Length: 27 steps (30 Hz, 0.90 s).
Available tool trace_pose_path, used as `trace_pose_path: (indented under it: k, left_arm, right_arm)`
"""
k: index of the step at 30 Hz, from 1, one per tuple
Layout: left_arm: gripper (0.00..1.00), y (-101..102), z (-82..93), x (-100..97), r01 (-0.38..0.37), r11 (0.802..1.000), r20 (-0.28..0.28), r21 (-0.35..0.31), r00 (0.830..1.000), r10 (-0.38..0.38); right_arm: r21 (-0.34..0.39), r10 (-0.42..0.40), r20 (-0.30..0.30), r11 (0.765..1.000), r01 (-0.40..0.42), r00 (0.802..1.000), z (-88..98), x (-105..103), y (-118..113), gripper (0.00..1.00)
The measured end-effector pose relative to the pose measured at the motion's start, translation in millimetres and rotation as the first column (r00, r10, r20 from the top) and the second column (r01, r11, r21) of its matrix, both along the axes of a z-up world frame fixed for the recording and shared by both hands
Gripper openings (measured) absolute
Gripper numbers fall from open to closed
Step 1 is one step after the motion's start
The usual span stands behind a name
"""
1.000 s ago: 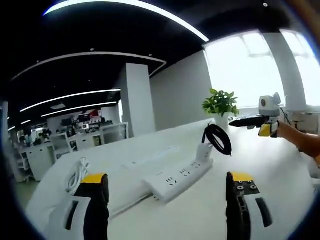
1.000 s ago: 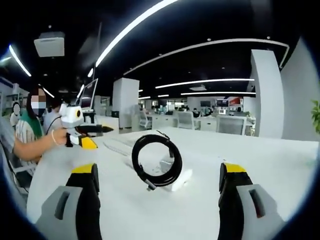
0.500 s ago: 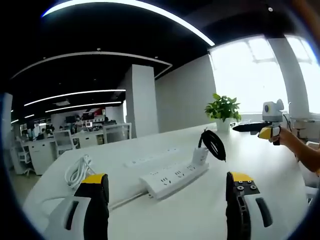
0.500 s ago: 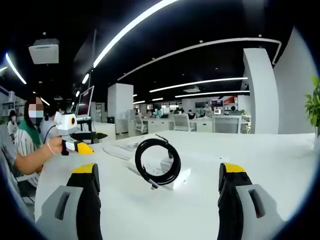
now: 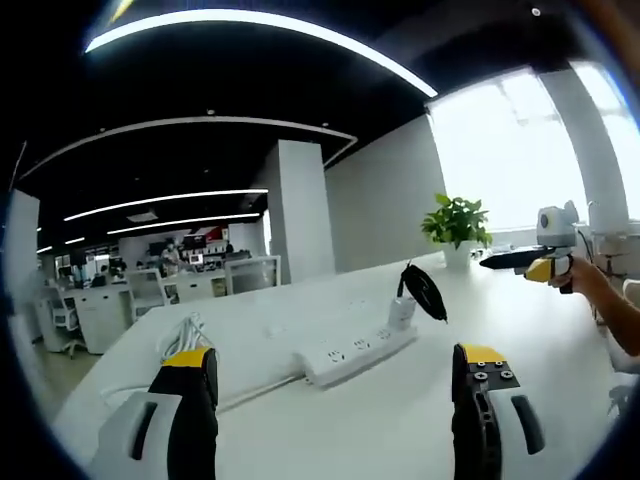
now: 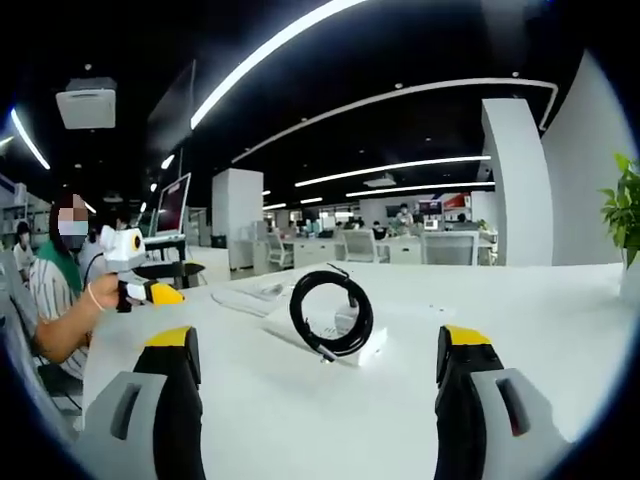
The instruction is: Straighten the power strip on the desk, plug the charger into it
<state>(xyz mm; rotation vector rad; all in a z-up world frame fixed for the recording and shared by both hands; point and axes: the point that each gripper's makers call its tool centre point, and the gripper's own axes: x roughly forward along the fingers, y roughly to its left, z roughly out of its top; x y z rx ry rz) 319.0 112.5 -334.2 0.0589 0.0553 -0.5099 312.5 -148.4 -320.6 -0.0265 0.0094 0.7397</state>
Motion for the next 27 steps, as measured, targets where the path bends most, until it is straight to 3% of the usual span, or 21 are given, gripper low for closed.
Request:
trace_pose_path:
  k: [5,9,16,21,27]
  left_arm:
    - [0.99,0.4,2.5,-8.0,-0.022,1.0,0.031,0.0,0.999,0.022]
    - [0.99,1.7,-1.8,-12.5,-0.052,0.999,0.044,0.016,0.998,0.051]
    - [0.99,6.5,-8.7,-20.4,-0.069,0.998,0.042,-0.006,0.997,0.069]
    - [0.99,11.3,-15.6,-29.5,-0.096,0.995,0.036,-0.005,0.995,0.096]
    - [0.99,15.1,-24.4,-41.2,-0.111,0.994,0.017,-0.022,0.994,0.111]
  right_arm:
    - [-0.032,-0.011,0.023,0.999,0.012,1.0,-6.4,-7.3,-0.5,0.97]
    - [-0.019,-0.011,-0.002,1.0,0.011,1.0,-13.3,-12.6,-1.4,0.97]
    - [0.002,-0.034,0.016,0.999,0.034,0.999,-12.0,-27.6,-4.7,0.98]
    - [-0.04,-0.084,0.033,0.996,0.085,0.996,-16.8,-35.1,-9.8,0.98]
    - [0.016,-0.101,0.006,0.995,0.101,0.995,-22.4,-42.2,-15.6,0.98]
